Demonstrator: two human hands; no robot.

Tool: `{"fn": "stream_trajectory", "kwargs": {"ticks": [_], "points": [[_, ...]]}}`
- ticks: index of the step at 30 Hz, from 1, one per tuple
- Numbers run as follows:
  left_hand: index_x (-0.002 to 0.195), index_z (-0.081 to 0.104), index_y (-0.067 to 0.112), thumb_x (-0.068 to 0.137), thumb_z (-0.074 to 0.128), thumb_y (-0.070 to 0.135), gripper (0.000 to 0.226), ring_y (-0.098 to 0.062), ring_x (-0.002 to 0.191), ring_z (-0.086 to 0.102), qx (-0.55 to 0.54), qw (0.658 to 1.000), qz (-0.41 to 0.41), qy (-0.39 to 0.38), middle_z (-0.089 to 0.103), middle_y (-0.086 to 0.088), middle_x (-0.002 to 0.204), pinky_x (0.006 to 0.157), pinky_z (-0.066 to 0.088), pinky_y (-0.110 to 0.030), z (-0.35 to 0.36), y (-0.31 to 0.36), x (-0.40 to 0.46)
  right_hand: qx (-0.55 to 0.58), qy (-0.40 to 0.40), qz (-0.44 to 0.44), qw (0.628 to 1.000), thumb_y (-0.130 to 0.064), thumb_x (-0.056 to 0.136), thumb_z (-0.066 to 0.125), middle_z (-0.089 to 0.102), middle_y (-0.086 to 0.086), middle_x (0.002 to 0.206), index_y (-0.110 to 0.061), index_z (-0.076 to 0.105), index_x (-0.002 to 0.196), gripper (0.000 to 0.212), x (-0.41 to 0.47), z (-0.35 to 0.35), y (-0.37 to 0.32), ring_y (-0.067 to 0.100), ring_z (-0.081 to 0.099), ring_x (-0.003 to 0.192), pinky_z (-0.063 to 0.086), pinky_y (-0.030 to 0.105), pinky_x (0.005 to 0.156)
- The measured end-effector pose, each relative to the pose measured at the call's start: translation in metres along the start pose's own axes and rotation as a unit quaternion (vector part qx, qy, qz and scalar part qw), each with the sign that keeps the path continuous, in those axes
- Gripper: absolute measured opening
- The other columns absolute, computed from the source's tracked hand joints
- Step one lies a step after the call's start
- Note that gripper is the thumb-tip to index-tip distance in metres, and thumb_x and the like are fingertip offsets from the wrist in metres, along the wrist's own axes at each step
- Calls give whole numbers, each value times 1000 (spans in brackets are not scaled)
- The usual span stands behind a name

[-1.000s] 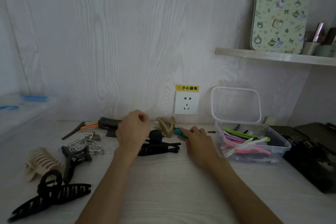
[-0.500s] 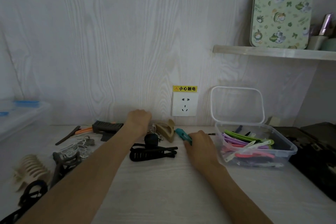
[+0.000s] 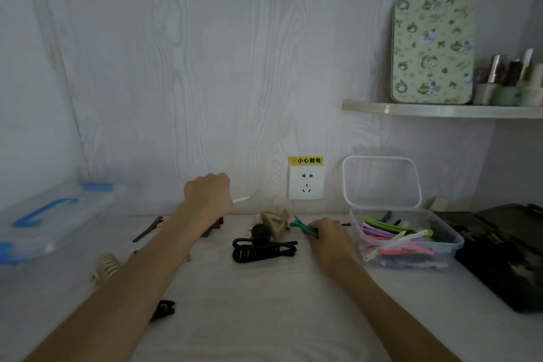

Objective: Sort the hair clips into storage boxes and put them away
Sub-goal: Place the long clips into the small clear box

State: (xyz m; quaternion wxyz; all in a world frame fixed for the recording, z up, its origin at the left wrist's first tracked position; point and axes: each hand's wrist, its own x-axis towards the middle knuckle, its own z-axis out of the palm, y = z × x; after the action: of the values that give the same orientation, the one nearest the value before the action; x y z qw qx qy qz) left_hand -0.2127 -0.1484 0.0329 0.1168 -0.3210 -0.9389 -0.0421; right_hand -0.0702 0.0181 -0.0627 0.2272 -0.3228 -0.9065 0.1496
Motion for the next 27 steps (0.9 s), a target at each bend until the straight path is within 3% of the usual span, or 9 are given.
{"fn": "stream_trajectory", "kwargs": {"ticks": [4,8,12,14,18,20,23,25,27], "points": [[101,70,16,88,59,25,20,-15,77,56,-67,998,2,-15,68,-2,100,49,32,-20,-14,1,-17,25,-65,-56,996,-26,86,63,72,6,85,-14,73,101,20,-11,-28,-2,11,57,67,37,18,57],[98,72,22,88,57,25,19,-18,82,61,-141,989,37,-15,70,0,99,53,35,-21,-15,27,-30,68,-23,-113,991,-34,81,68,69,-1,67,-20,76,90,19,-27,-87,13,6,56,54,43,23,54],[95,71,26,90,53,29,19,-20,92,63,-217,971,99,24,68,4,101,72,44,-27,-8,87,-41,95,92,-126,983,-22,78,72,75,-5,85,-19,75,94,16,-31,-152,58,4,66,71,55,26,70],[96,70,25,90,52,30,20,-20,93,63,-281,950,130,25,68,5,100,76,45,-28,-3,124,-42,77,129,-100,984,-15,78,73,74,1,96,-15,74,99,21,-27,-163,81,11,68,83,53,26,79],[98,69,20,93,49,27,22,-14,86,63,-393,907,144,49,70,4,95,68,44,-26,13,184,-42,30,-42,-55,997,-9,82,68,66,4,118,-13,67,112,31,-17,-147,115,18,62,108,46,24,95],[102,67,20,95,48,27,22,-12,82,60,-391,906,139,86,69,5,96,64,39,-25,20,200,-45,0,-56,-54,997,-11,83,66,60,-1,124,-18,63,118,36,-17,-143,129,15,56,115,43,24,99],[102,68,23,95,50,29,21,-15,84,65,-380,902,162,124,71,5,95,67,47,-26,31,214,-49,43,-8,-30,999,-1,84,59,57,-4,116,-14,64,116,34,-19,-151,142,14,53,108,42,24,95],[102,69,23,94,49,30,23,-18,88,67,-344,911,198,109,73,3,96,74,51,-28,38,219,-50,87,56,-15,995,9,82,54,64,9,115,-14,68,103,34,-20,-153,146,25,61,100,51,35,90],[106,68,21,95,44,33,29,-24,93,65,-276,928,243,55,72,-4,100,78,49,-32,42,219,-54,105,112,-6,988,10,82,52,69,11,105,-18,69,92,33,-20,-155,142,24,64,88,52,30,78]]}}
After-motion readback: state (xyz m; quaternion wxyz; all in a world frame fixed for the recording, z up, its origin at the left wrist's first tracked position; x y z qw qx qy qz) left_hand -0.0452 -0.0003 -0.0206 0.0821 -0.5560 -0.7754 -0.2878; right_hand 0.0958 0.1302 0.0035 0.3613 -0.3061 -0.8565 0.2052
